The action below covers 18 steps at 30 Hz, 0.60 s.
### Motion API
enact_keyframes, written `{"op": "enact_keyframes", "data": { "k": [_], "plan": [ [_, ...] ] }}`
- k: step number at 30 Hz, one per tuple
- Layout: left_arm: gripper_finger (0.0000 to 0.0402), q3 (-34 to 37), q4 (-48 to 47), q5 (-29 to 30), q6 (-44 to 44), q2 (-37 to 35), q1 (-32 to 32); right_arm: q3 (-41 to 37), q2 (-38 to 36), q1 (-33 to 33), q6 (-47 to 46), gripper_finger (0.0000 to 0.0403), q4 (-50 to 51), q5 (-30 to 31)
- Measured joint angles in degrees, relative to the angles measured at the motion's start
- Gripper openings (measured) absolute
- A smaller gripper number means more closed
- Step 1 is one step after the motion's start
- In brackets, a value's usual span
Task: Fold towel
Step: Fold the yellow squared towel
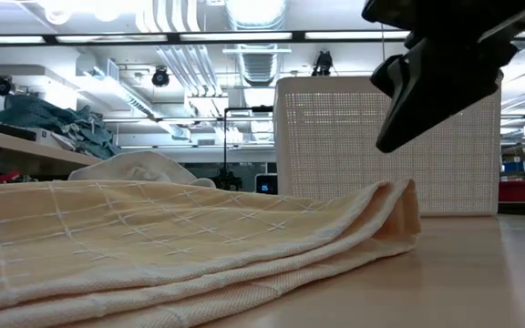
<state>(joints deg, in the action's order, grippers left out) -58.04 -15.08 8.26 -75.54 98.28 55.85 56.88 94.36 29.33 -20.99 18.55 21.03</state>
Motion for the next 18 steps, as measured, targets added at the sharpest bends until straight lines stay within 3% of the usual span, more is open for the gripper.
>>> {"op": "enact_keyframes", "data": {
  "k": [4,7,11,18],
  "plan": [
    [0.0076,-2.1,-0.8,2.1,4.0,2.5,-0.5,1.1,0.0,0.1,0.0,0.0,0.0,0.0],
    [0.0076,-5.6,-1.2,0.1,9.4,8.0,-1.6,1.9,0.0,0.1,0.1,0.0,0.0,-0.1],
    [0.0076,-14.9,-8.4,-4.4,14.4,15.3,-2.9,2.5,-0.1,0.3,0.6,0.0,0.3,-0.5],
    [0.0078,-32.4,-21.3,-0.8,22.5,27.4,-2.1,3.0,-0.1,0.4,1.3,0.0,0.4,-0.5]
  ]
}}
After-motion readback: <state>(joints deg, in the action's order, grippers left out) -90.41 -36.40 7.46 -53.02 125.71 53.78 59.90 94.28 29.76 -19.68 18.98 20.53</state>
